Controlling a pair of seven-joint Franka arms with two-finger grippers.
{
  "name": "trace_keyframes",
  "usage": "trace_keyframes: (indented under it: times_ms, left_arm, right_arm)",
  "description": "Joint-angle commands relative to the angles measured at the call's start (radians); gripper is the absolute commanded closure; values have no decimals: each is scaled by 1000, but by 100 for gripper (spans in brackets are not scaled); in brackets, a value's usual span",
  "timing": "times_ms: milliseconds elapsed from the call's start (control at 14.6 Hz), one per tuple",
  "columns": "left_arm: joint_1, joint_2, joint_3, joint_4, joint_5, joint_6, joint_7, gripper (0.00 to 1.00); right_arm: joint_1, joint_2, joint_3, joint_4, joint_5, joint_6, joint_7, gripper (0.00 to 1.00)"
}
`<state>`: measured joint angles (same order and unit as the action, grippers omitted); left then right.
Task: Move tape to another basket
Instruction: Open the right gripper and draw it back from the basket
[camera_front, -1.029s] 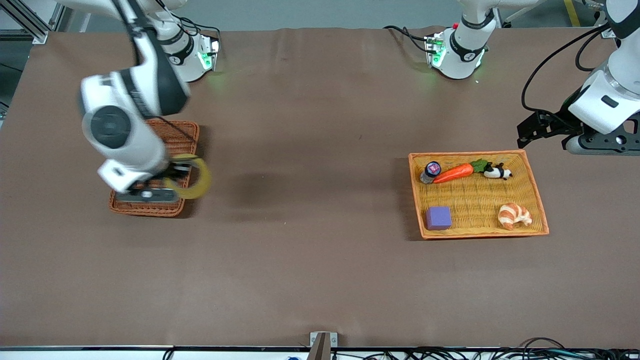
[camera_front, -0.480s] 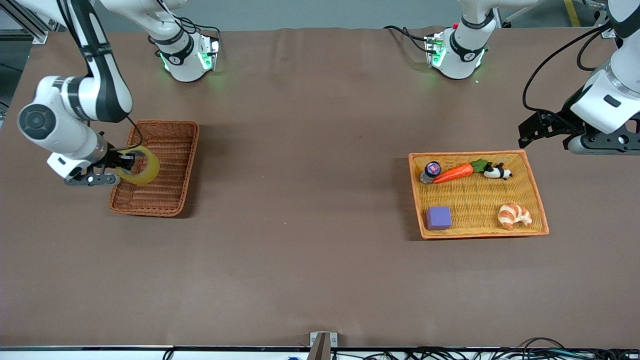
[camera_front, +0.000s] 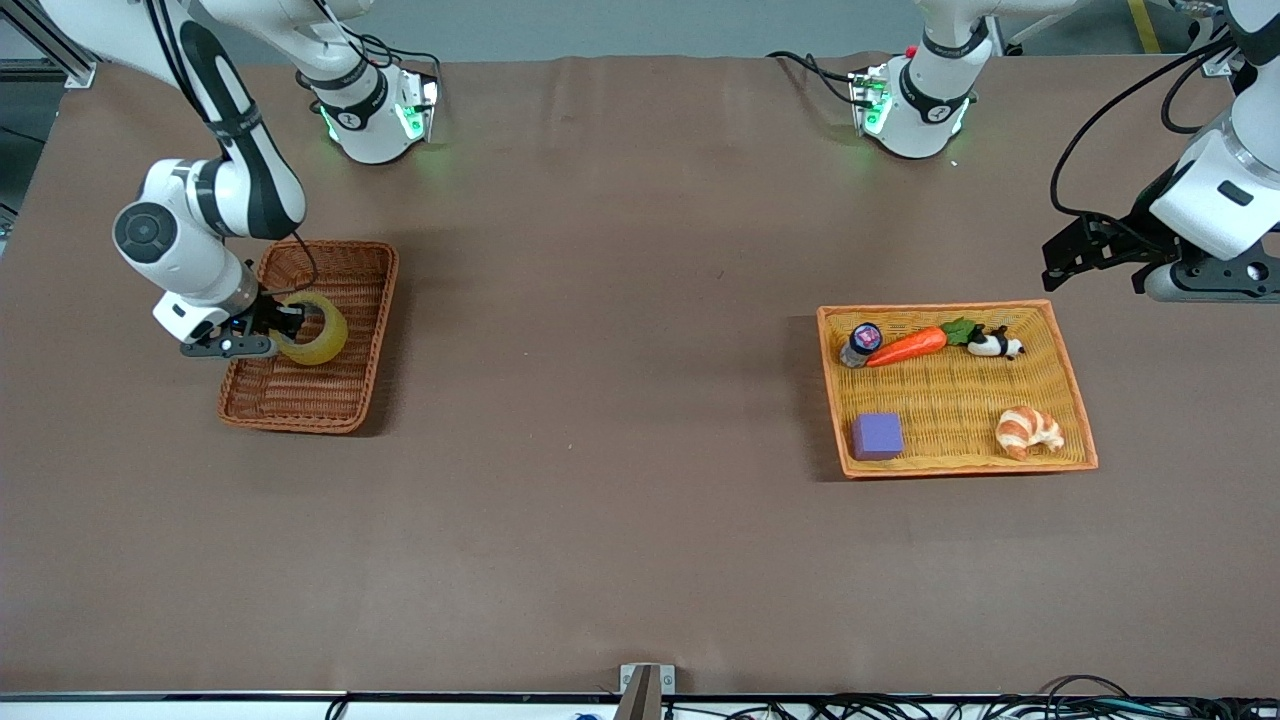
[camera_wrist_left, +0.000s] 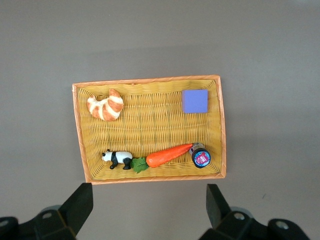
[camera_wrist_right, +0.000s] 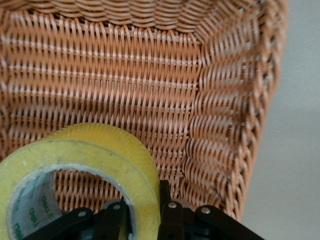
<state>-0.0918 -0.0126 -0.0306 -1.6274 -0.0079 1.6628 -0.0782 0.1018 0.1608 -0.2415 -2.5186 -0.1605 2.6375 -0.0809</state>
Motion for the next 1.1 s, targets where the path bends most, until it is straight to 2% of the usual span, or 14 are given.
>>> trace_keyframes:
  times_ms: [0, 137, 343, 686, 754, 823, 960, 1029]
  left_arm:
    - [-3, -10, 3, 11, 3, -18, 14, 0]
    - [-5, -9, -2, 11, 3, -18, 12, 0]
    - [-2, -6, 0, 15, 3, -18, 12, 0]
    - [-8, -1, -2, 20, 11, -18, 9, 0]
    - [-3, -1, 0, 20, 14, -20, 9, 0]
    - [-2, -6, -2, 20, 17, -20, 11, 0]
    - [-2, -4, 3, 26, 19, -18, 12, 0]
    - [-2, -6, 4, 27, 19, -21, 12, 0]
  right_arm:
    - [2, 13, 1, -14, 18, 27, -8, 51]
    - [3, -4, 2, -3, 19, 18, -3, 0]
    - [-2, -93, 7, 96, 22, -136, -2, 0]
    - [-10, -148, 10, 406, 139, -512, -7, 0]
    - [-13, -147, 19, 479, 141, -584, -7, 0]
    - [-28, -144, 45, 557, 141, -664, 1, 0]
    - [-120, -142, 173, 682, 141, -787, 13, 0]
    - [-137, -141, 210, 740, 139, -832, 50, 0]
